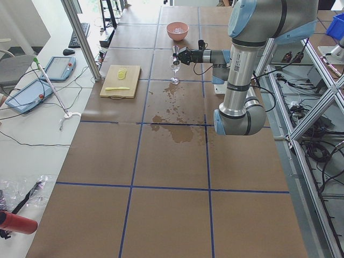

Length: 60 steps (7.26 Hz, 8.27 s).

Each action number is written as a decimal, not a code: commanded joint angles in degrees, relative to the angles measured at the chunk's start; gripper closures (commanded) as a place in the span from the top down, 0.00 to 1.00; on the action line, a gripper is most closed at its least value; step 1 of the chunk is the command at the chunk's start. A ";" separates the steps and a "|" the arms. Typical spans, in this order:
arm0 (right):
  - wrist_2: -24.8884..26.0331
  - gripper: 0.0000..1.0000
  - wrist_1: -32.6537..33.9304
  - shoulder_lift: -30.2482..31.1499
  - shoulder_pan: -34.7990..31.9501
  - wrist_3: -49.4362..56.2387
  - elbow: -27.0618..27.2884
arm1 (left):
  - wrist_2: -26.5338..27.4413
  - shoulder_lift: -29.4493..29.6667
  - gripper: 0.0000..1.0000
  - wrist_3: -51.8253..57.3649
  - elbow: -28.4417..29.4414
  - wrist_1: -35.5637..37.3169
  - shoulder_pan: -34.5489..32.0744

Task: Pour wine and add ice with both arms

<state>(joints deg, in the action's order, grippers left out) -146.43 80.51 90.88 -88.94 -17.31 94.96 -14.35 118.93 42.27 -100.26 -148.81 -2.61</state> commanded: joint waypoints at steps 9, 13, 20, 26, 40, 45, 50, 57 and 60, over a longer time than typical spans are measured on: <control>1.40 1.00 -0.44 -0.44 3.32 -9.64 6.80 | 2.66 -0.90 0.00 -10.75 0.59 -16.69 0.51; 6.15 1.00 -0.53 -1.14 10.27 -18.35 11.03 | 2.40 -1.34 0.00 -27.94 0.33 -23.08 -1.17; 6.15 1.00 -0.53 -1.14 12.57 -23.38 12.97 | 4.60 -8.09 0.00 -27.59 -0.46 -30.39 -2.05; 6.15 1.00 -0.53 -1.23 12.65 -23.38 12.97 | 1.27 -37.85 0.00 -12.91 -4.68 -58.91 -2.40; 7.21 1.00 -0.53 -1.14 14.59 -25.58 14.90 | -0.91 -36.23 0.00 -39.56 -4.16 -58.61 3.13; 7.47 1.00 -0.44 -1.05 14.59 -25.58 15.08 | -5.34 -36.14 0.00 -53.60 -4.42 -58.96 3.84; 8.00 1.00 -0.53 -1.14 14.68 -25.58 16.04 | -2.28 -35.79 0.00 -57.83 -4.77 -47.09 3.66; 8.61 1.00 -0.44 -1.84 14.76 -25.58 16.75 | -2.70 -36.67 0.00 -57.91 -4.51 -19.60 -4.68; 8.88 1.00 -0.35 -2.89 14.94 -25.58 16.66 | -9.97 -36.49 0.00 -82.08 -4.33 -20.64 -5.30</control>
<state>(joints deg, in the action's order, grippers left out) -137.66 80.08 88.51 -74.06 -42.89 111.66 -21.64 82.37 -30.31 -104.64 -169.29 -7.71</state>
